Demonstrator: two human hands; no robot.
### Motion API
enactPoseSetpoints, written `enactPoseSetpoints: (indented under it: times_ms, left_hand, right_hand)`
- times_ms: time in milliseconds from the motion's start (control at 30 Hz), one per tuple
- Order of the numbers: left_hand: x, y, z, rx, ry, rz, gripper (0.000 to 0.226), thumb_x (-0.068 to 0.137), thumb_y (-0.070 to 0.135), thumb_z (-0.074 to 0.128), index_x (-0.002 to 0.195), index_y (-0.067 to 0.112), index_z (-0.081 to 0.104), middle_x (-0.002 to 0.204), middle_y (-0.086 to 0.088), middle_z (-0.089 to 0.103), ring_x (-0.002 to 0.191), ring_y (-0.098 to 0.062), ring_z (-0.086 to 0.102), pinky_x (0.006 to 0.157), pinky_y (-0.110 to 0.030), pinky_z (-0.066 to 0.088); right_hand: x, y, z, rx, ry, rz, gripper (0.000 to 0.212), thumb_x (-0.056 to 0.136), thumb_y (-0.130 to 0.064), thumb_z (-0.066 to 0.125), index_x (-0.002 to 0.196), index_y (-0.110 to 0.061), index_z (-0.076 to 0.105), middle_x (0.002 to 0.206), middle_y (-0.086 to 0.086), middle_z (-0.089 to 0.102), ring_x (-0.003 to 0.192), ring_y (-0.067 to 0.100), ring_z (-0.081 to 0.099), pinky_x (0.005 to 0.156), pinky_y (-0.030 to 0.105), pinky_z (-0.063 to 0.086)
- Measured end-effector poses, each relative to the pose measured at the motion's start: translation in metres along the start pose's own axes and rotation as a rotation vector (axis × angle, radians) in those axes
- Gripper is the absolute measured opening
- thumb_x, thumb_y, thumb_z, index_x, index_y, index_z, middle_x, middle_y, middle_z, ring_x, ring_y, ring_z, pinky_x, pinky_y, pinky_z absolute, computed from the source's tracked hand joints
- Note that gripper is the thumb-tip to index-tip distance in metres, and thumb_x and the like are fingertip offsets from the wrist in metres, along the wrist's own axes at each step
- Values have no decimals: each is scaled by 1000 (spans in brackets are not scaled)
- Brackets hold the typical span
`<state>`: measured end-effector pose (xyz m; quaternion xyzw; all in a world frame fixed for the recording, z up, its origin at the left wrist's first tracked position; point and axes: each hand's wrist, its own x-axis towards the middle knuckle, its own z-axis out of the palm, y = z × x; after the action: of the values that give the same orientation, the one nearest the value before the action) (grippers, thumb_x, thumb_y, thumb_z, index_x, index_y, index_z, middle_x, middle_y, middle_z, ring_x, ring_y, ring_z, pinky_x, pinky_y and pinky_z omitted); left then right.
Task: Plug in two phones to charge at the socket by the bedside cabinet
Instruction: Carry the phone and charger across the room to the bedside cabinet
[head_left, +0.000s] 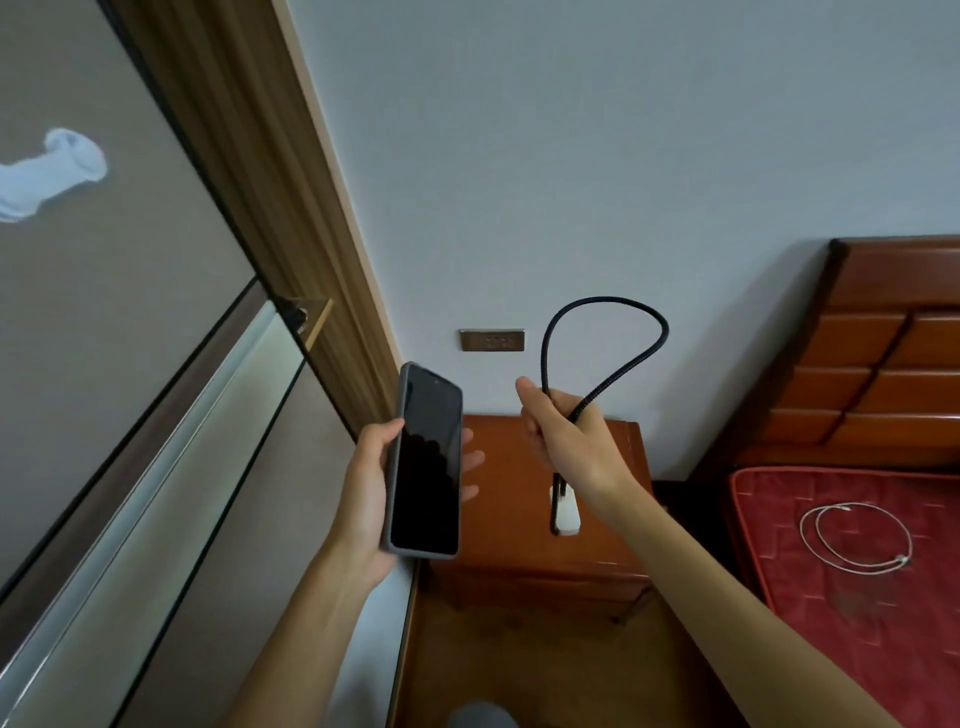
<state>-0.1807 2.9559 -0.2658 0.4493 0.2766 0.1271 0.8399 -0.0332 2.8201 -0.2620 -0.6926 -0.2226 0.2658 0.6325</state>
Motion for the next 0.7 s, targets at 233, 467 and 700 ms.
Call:
enactPoseSetpoints:
  times_ms: [233,467,700]
  left_hand:
    - [81,5,0,-64,11,-85,51,102,48,39,124,16,72,131,-22,67,120,-41,64,90,-53,58]
    - [173,8,-8,124,117,-98,45,102,46,45,128,15,65,118,-18,73,107,-34,72,88,-48,57]
    - [240,0,-28,102,201,-155,42,103,39,47,132,13,62,127,-17,68,117,-35,66,101,-58,50]
  right_hand:
    - [69,19,-18,-18,39,88,51,98,-49,54,56,-21,48,49,-8,43,41,2,36,40,14,32]
    - [143,41,-15,-74,108,160,50,96,-51,54,54,-26,64,51,-10,59,44,-2,47,44,10,38]
    - [203,80,2,-67,94,293,27,94,-51,56,80,-46,78,55,3,54,49,20,43,50,28,36]
